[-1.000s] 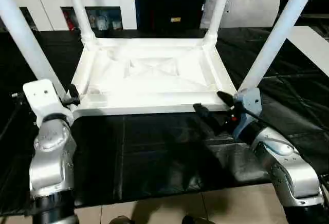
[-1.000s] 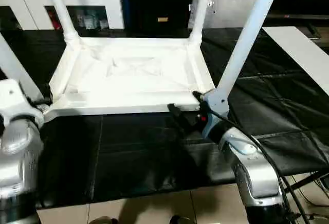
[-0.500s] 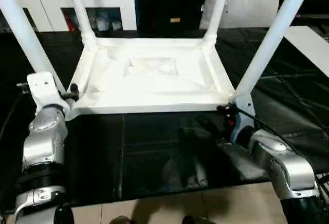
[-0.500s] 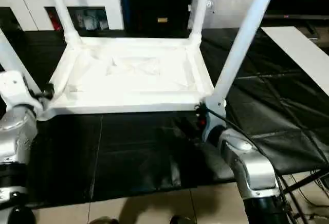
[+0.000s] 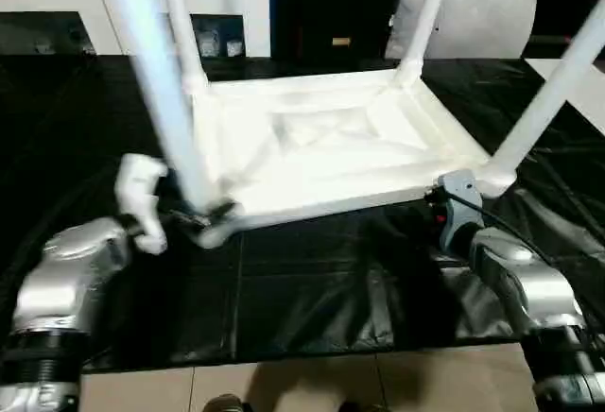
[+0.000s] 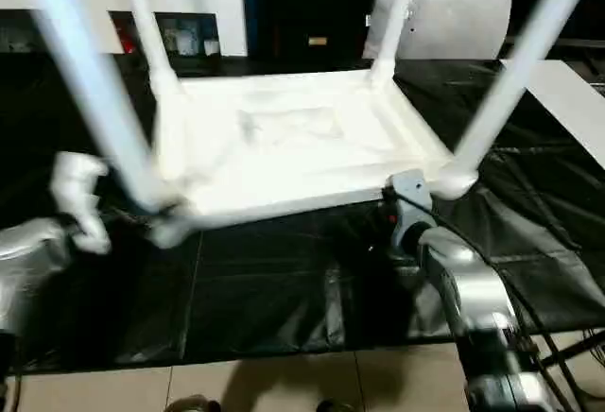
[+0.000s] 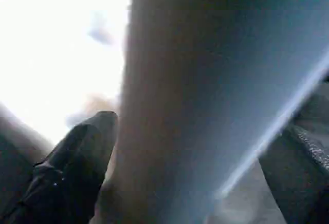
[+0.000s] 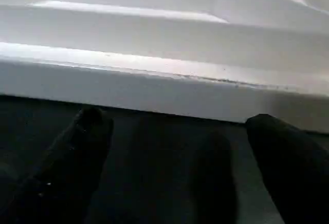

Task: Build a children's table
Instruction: Rotate table base

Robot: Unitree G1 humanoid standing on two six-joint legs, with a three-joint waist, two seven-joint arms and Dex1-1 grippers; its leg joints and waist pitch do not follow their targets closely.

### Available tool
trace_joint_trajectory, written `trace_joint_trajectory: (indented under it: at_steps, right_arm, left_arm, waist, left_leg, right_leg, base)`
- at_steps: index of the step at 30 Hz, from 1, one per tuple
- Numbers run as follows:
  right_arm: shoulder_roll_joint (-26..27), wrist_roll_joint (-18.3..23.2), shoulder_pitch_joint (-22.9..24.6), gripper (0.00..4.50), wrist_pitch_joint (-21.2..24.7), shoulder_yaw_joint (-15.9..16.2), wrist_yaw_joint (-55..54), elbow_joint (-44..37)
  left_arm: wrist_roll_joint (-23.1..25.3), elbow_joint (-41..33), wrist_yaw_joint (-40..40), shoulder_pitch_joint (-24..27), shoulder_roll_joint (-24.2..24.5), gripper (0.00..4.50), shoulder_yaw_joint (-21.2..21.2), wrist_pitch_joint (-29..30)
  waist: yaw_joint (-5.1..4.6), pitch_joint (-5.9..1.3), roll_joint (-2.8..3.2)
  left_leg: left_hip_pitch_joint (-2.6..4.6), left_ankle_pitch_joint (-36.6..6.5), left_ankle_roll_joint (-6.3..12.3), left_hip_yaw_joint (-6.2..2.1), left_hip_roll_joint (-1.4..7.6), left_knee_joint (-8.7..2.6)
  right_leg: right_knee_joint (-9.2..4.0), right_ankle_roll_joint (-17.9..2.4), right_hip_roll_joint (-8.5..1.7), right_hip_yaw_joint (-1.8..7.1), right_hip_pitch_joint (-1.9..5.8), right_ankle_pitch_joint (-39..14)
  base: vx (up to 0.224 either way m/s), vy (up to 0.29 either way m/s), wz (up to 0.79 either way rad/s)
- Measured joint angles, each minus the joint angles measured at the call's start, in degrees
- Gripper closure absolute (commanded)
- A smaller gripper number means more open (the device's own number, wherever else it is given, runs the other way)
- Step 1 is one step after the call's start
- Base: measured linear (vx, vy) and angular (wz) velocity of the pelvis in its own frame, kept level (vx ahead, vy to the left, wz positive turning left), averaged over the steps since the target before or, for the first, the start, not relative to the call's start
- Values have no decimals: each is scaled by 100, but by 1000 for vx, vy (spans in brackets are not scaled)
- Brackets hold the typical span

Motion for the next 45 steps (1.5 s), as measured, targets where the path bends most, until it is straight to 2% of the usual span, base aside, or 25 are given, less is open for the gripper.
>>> trace_joint_trajectory:
  at_steps: [4,12,16,20,25,34,45]
  right_arm:
    - [-171,-305,-237,0,-409,-8,-42,946]
    - [-151,-531,-885,0,-1078,66,162,1991]
    - [62,-674,-1098,0,-1425,220,322,2404]
    - [171,-737,-1194,0,-1583,257,465,2588]
    - [377,-834,-1231,0,-1883,495,953,2645]
    - [629,-998,-1349,0,-2285,834,1546,2781]
    - [629,-1164,-1545,0,-2489,823,1590,3093]
  left_arm:
    - [-14,-59,-334,-71,0,2,-245,33]
    - [-324,-844,-909,-113,-100,2,-907,518]
    - [-604,-1049,-1110,-104,-188,2,-1037,780]
    - [-876,-1365,-1150,-109,-282,2,-1073,1045]
    - [-1093,-1560,-1140,-223,-492,2,-1163,1266]
    - [-1288,-1518,-795,-612,-1088,2,-1163,1547]
    - [-1400,-1547,-544,-779,-1669,2,-1315,1623]
  waist:
    - [-20,5,-33]
    - [-38,13,-95]
    - [-192,19,-105]
    - [-260,21,-110]
    - [-341,22,-111]
    - [-327,22,-111]
    - [-310,19,-113]
  left_leg:
    - [3,1,0,2,5,-2]
    - [7,0,1,14,6,1]
    - [1,0,1,20,9,1]
    - [0,1,0,24,12,1]
    - [5,2,-2,23,15,8]
    - [3,1,-2,23,22,46]
    - [0,1,-2,21,23,54]
  right_leg:
    - [7,0,5,2,-4,-1]
    - [9,-18,5,10,-3,10]
    - [22,-23,6,12,-7,8]
    - [38,-27,8,15,-7,4]
    - [44,-30,11,17,-7,5]
    - [91,-37,11,20,-12,0]
    - [97,-40,11,19,-10,2]
  base:
    - [0,0,0]
    - [0,0,0]
    - [0,0,0]
    - [0,0,0]
    - [0,0,0]
    - [0,0,0]
    - [0,0,0]
